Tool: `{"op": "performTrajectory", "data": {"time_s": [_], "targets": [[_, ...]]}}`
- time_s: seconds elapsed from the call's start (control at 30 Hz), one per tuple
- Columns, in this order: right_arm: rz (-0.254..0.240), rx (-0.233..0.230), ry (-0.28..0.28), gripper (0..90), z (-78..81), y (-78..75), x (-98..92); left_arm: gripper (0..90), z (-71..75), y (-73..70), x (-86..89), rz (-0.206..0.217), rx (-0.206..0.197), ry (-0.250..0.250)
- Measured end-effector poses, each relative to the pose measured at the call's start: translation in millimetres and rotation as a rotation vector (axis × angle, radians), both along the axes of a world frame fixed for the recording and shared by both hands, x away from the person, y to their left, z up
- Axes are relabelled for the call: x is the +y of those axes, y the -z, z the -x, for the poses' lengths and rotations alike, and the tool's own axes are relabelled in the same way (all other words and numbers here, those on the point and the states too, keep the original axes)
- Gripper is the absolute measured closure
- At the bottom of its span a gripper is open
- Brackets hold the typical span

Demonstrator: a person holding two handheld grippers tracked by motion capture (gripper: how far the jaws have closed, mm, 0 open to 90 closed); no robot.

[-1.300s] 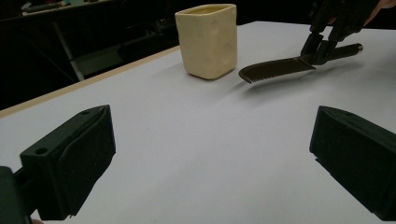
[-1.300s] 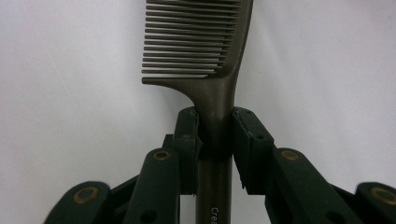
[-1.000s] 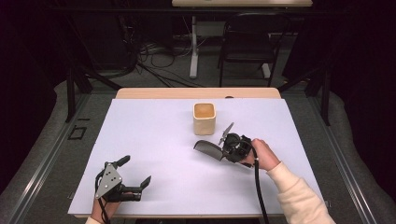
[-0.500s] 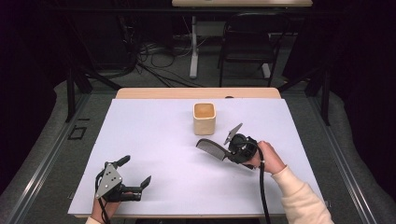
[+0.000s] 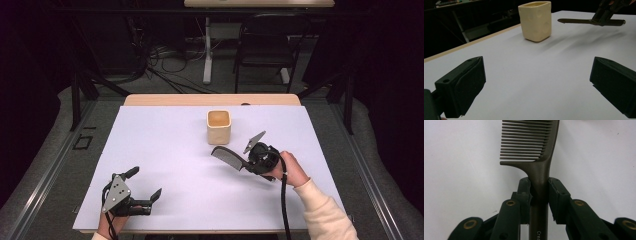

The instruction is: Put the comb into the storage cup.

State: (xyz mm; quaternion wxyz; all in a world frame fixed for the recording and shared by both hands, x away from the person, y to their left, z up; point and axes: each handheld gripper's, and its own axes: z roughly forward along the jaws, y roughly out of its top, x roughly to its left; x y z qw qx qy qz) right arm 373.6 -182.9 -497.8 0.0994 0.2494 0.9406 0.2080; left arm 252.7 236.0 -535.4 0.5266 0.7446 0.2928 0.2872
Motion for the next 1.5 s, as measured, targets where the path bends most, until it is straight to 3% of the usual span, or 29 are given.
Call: {"op": "performTrajectory", "data": {"time_s": [0.47, 1.5], "targets": [[-0.052, -0.010, 0.013, 72.2, 1.0, -6.7, -7.6, 0.2, -0.2, 0.3, 0.7, 0.003, 0.001, -0.001], [-0.172, -0.097, 0.033, 72.3, 7.0, -29.9, -18.1, 0.2, -1.2, 0.3, -0.2, 0.002, 0.002, 0.001]]}}
